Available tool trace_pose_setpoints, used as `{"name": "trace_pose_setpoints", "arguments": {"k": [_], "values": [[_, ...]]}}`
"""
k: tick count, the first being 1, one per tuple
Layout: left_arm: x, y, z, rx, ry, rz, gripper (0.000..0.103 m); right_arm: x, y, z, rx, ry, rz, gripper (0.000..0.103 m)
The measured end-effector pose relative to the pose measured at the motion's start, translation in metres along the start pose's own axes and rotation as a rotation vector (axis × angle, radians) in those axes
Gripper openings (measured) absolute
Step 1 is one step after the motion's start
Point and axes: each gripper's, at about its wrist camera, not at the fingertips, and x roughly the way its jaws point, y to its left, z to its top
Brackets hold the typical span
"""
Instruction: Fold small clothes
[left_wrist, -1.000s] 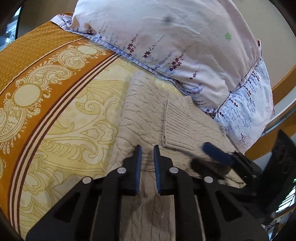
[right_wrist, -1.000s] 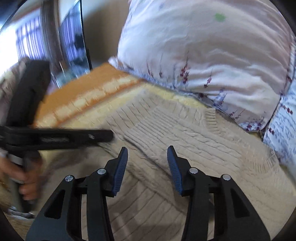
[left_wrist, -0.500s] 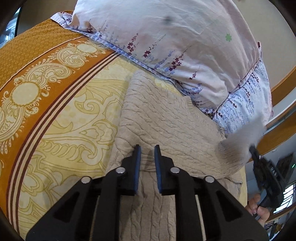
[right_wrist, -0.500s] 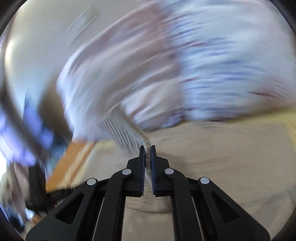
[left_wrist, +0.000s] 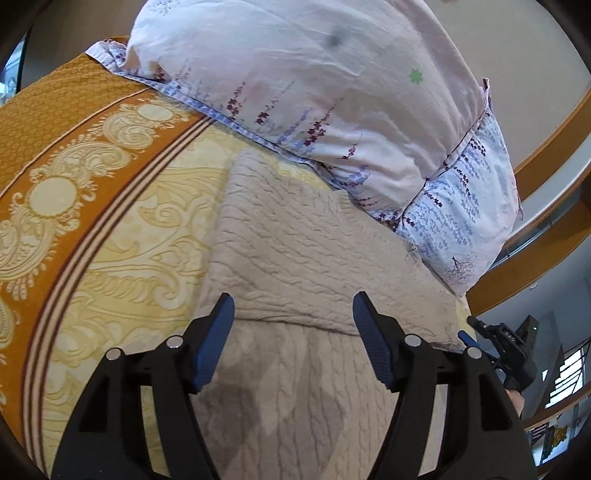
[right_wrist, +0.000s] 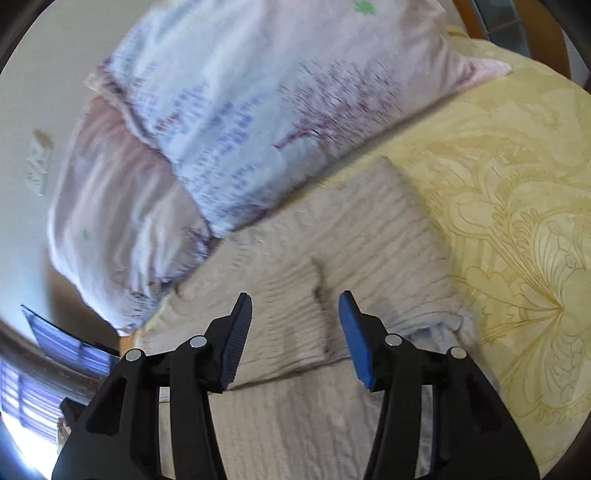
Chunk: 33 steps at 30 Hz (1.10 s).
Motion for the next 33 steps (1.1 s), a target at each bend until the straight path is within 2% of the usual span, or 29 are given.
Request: {"name": "trace_pose_setpoints", "arguments": {"k": [3,6,7,8,9,11,12,14,16,18,19,20,22,24,26,29,33], "values": [[-0.002,0.003,0.0,0.003,0.001,0.003,0.066,0.015,-0.006,-0.008,-0.001,0.056,0.006,0.038],[-0.002,0.002,0.0,0.012,0.002,0.009,0.066,0.018,-0.003,-0.013,-0.029,0.058,0.008,0.032],[-0.001,0.001,0.0,0.014,0.004,0.012,0.066,0.02,0.001,-0.014,-0.051,0.06,0.009,0.027],[0.0,0.001,0.0,0.016,0.005,0.013,0.066,0.021,0.004,-0.015,-0.073,0.063,0.025,0.01],[0.001,0.001,0.0,0.018,0.005,0.015,0.066,0.02,0.008,-0.015,-0.088,0.047,0.033,0.01],[0.002,0.002,0.0,0.018,0.006,0.015,0.066,0.003,0.021,-0.015,-0.159,-0.067,0.037,0.009],[0.002,0.002,0.0,0.018,0.006,0.013,0.066,-0.012,0.032,-0.016,-0.215,-0.154,0.046,0.009],[0.002,0.002,-0.001,0.02,0.008,0.011,0.066,-0.022,0.041,-0.017,-0.264,-0.223,0.016,0.009],[0.003,0.001,-0.001,0.023,0.011,0.011,0.066,-0.013,0.036,-0.015,-0.269,-0.2,-0.051,0.009],[0.004,0.0,-0.002,0.03,0.012,0.014,0.066,0.013,0.019,-0.013,-0.232,-0.103,-0.136,0.009],[0.004,-0.001,-0.002,0.032,0.011,0.016,0.066,0.029,0.008,-0.014,-0.206,-0.035,-0.173,0.009],[0.002,-0.001,-0.003,0.031,0.011,0.014,0.066,0.027,0.004,-0.015,-0.199,-0.048,-0.158,0.01],[-0.004,-0.002,-0.005,0.027,0.006,0.001,0.066,0.017,0.004,-0.018,-0.198,-0.059,-0.153,0.019],[-0.013,-0.001,-0.009,0.044,-0.005,-0.001,0.066,0.0,0.002,-0.017,-0.182,-0.068,-0.089,0.044],[-0.025,0.003,-0.016,0.067,-0.009,-0.005,0.066,-0.024,-0.003,-0.018,-0.179,-0.084,-0.001,0.055],[-0.038,0.012,-0.026,0.081,-0.003,-0.005,0.066,-0.051,-0.013,-0.021,-0.195,-0.083,0.048,0.056],[-0.052,0.026,-0.043,0.067,0.017,-0.031,0.066,-0.076,-0.039,-0.026,-0.193,-0.044,0.045,0.056]]}}
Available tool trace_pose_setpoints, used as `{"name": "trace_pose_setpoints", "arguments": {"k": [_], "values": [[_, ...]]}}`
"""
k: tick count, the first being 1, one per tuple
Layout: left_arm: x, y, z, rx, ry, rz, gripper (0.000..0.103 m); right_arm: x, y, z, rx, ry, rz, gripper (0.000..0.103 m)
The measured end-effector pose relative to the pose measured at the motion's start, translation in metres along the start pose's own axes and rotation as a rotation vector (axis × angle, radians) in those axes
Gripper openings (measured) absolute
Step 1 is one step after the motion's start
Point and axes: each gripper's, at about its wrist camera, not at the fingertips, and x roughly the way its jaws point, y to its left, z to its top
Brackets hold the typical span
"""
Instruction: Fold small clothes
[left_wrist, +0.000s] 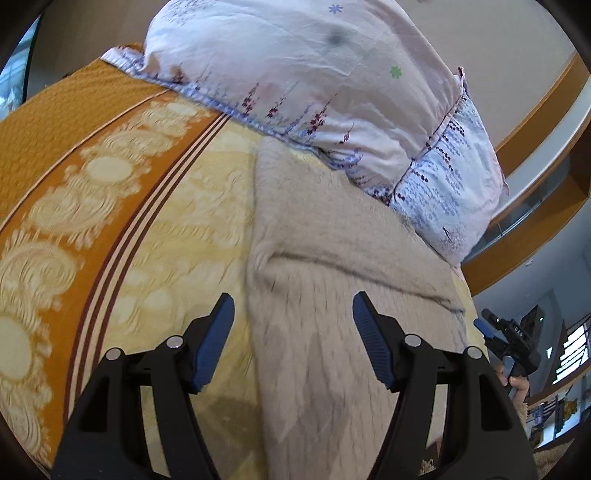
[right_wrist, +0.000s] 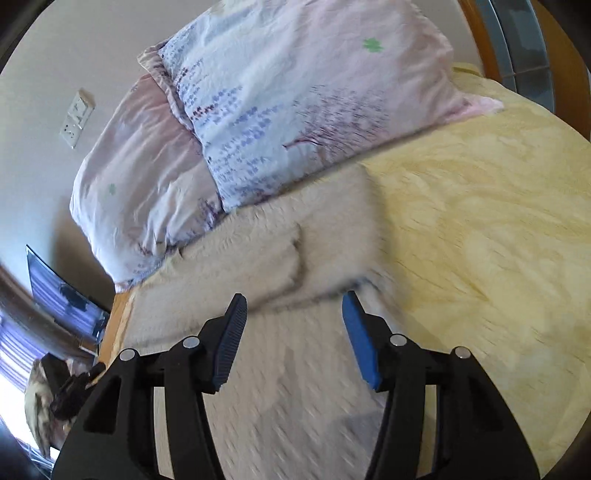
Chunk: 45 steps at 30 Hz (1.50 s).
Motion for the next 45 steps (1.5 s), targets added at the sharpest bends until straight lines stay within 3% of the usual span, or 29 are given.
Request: {"name": "trace_pose_setpoints", "arguments": {"k": [4,8,11,16,20,26,29,33,37,45], "values": [[-0.006,0.005,-0.017,-0.019,0.032,-0.042,0.065,-0.013,-0.024,-0.021,0.028,0.059,-0.007,0.056],[-0.009,0.005,-0.033,-0.04,0.057,-0.102,0.062,-0.021,-0.037,-0.044,0.04,0.134,0.046,0.054],[-0.013,0.001,-0.047,-0.04,0.072,-0.146,0.052,-0.022,-0.038,-0.06,0.057,0.184,0.17,0.045],[-0.021,-0.002,-0.073,-0.039,0.113,-0.278,0.036,-0.034,-0.041,-0.085,0.067,0.221,0.358,0.043],[-0.03,-0.004,-0.093,-0.023,0.13,-0.376,0.035,-0.05,-0.044,-0.1,0.039,0.241,0.47,0.043],[-0.039,0.001,-0.117,-0.041,0.148,-0.488,0.036,-0.057,-0.044,-0.122,-0.02,0.304,0.516,0.043],[-0.039,0.003,-0.128,-0.038,0.172,-0.485,0.036,-0.059,-0.047,-0.132,-0.015,0.333,0.52,0.043],[-0.034,0.006,-0.137,-0.037,0.188,-0.418,0.036,-0.05,-0.043,-0.142,-0.054,0.404,0.425,0.043],[-0.033,0.015,-0.142,-0.029,0.196,-0.293,0.056,-0.042,-0.044,-0.146,-0.051,0.413,0.403,0.043],[-0.014,0.015,-0.151,-0.007,0.252,-0.301,0.059,-0.03,-0.044,-0.153,-0.057,0.462,0.419,0.043]]}}
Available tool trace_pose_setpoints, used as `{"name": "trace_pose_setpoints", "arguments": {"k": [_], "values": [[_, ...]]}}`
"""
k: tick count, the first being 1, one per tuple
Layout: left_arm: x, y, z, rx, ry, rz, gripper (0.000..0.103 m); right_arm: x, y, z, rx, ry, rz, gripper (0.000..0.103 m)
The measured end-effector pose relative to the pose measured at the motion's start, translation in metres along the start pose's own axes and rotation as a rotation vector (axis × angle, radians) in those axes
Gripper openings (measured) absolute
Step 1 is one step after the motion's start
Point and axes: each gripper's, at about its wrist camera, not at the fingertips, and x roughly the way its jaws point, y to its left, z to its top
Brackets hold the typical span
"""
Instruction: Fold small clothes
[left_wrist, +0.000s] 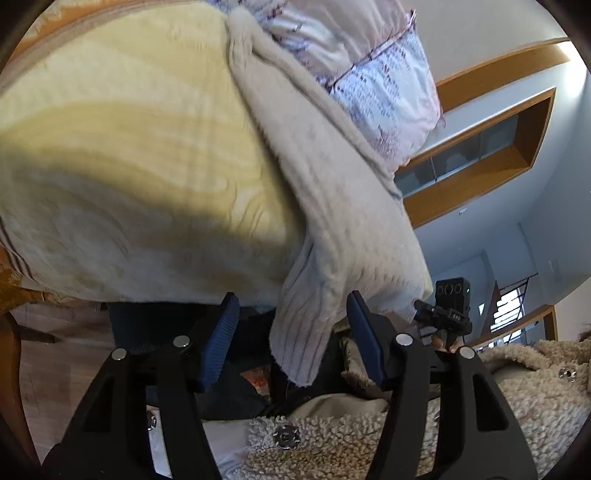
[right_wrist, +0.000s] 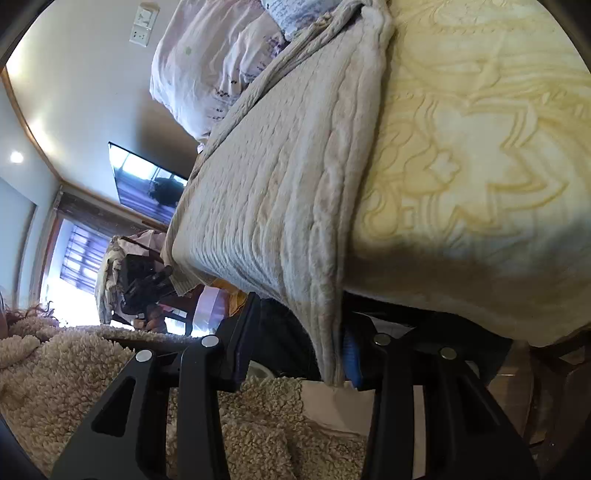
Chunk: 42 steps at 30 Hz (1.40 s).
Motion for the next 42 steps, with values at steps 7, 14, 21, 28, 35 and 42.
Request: {"name": "trace_pose_setpoints", "arguments": {"k": [7,14,21,28,35,42], "values": [[0.008,-0.004,-0.004,0.015,0.058,-0.042,0.021,-0.007,0.007,-0.007,-0.065,-0.006,0.039,0.009],[-0.01,-0.018,0.003,0.094,0.035,-0.124,0.008,-0.032,0.036,0.01,-0.173,-0.128,0.065,0.008],[-0.046,-0.036,0.029,0.159,-0.107,-0.221,0.007,-0.056,0.055,0.032,-0.213,-0.333,0.027,0.008],[-0.068,-0.05,0.09,0.177,-0.273,-0.173,0.007,-0.066,0.066,0.069,-0.19,-0.526,-0.085,0.008],[-0.056,-0.065,0.156,0.18,-0.342,0.04,0.006,-0.052,0.094,0.115,-0.298,-0.567,-0.314,0.008],[-0.028,-0.072,0.218,0.158,-0.347,0.168,0.006,-0.031,0.108,0.15,-0.338,-0.597,-0.466,0.008]]}}
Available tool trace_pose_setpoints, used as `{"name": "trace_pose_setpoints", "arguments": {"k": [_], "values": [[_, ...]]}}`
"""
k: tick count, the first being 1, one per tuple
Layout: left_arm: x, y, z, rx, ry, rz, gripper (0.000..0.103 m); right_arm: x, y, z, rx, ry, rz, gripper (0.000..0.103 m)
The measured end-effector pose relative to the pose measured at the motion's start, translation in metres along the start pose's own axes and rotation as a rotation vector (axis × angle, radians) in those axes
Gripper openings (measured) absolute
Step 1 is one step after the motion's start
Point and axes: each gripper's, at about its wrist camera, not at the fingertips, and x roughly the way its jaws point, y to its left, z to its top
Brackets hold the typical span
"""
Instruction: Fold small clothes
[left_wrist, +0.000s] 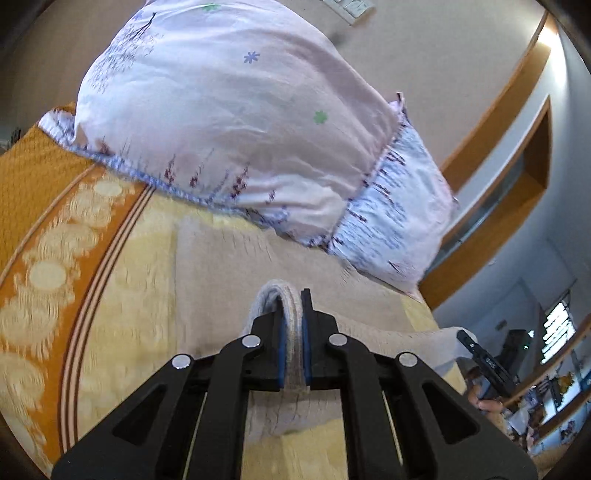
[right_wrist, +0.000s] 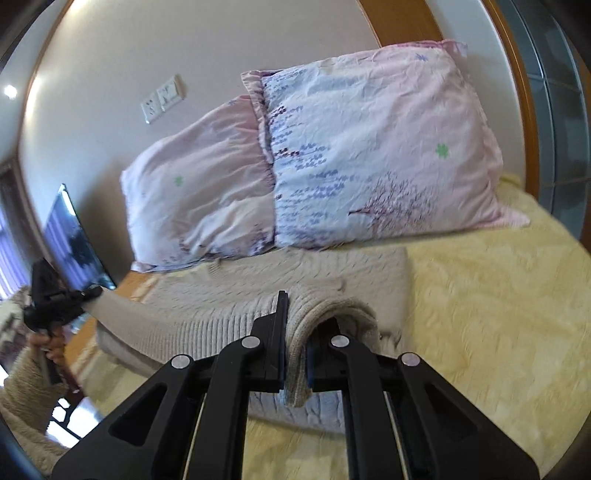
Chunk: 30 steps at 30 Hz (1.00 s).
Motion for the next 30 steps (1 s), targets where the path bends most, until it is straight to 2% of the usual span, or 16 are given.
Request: {"name": "trace_pose_setpoints", "arguments": {"k": [7,11,14,20,22,23,24,25,26,27,28,30], "values": [[0.036,0.001,0.041,-0.004,-0.012,0.062,0.006,0.044,-0.014,0.025,0.076,-0.005,-0.049,0.008],[0.066,0.015,0.054,-0.025,0.016,0.097,0.006,0.08,-0.031,0.029,0.14,0.052,-0.057,0.008],[0.092,0.03,0.057,-0.053,0.056,0.128,0.006,0.113,-0.048,0.026,0.215,0.126,-0.079,0.008],[0.131,0.06,0.056,-0.179,0.12,0.133,0.006,0.153,-0.072,0.022,0.355,0.236,-0.116,0.01],[0.138,0.066,0.056,-0.222,0.137,0.123,0.008,0.161,-0.077,0.026,0.41,0.264,-0.116,0.019],[0.139,0.067,0.057,-0.234,0.138,0.12,0.008,0.162,-0.079,0.029,0.427,0.257,-0.108,0.032],[0.139,0.068,0.057,-0.253,0.137,0.106,0.012,0.159,-0.08,0.035,0.436,0.227,-0.104,0.049],[0.138,0.069,0.059,-0.265,0.133,0.095,0.022,0.154,-0.079,0.04,0.433,0.194,-0.112,0.059],[0.134,0.069,0.06,-0.273,0.119,0.09,0.031,0.143,-0.076,0.047,0.419,0.134,-0.127,0.074],[0.125,0.068,0.062,-0.272,0.084,0.102,0.048,0.135,-0.075,0.051,0.407,0.102,-0.121,0.075],[0.116,0.067,0.065,-0.265,0.051,0.113,0.054,0.126,-0.073,0.055,0.389,0.073,-0.109,0.075],[0.098,0.063,0.069,-0.233,0.021,0.1,0.054,0.108,-0.07,0.058,0.353,0.04,-0.109,0.075]]}}
